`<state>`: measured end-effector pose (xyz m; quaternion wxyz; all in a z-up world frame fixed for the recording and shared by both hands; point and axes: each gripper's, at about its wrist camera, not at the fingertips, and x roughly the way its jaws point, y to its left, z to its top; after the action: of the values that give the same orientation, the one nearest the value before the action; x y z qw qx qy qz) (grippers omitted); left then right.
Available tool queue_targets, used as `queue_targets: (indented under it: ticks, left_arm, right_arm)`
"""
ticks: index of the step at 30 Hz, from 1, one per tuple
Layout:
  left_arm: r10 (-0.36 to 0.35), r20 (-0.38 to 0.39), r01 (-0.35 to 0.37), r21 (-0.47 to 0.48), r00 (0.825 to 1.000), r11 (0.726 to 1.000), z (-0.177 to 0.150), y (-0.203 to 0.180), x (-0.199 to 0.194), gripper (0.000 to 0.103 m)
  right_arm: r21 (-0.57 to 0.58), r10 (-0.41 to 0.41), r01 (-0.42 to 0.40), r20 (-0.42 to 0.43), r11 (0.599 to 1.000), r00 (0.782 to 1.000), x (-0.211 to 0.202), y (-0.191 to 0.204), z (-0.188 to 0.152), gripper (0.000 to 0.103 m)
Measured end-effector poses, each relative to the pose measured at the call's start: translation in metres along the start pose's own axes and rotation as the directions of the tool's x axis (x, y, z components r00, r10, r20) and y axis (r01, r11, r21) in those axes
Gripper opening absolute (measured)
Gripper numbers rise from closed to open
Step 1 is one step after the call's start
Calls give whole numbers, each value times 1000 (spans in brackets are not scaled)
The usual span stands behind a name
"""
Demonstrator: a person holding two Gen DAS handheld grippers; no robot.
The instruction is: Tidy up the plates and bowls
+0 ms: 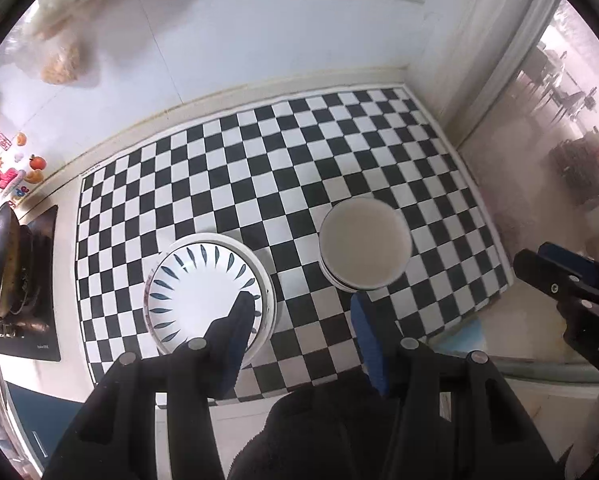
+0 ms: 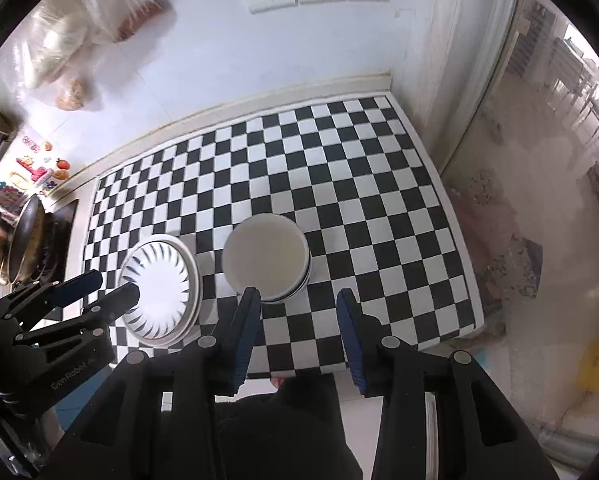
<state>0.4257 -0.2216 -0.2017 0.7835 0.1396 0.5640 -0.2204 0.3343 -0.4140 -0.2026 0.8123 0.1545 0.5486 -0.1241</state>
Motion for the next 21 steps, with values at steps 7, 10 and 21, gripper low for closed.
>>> queue_targets:
  ticks: [7,10,21]
  left_arm:
    - [31,-67,-31,3,997,1000,23,3,53,48]
    - [27,-97,-27,1,995,1000,33,5,75,48]
    - [-67,-233,71,11,970,997,66,3,156,48]
  right_arm:
    - [30,4,-2,-48,1000,999,57,-6,15,42]
    - [38,0,3,-76,999,997,83,-9,19,42]
    - [135,45,-19,-191,991,981,171,-42,23,43]
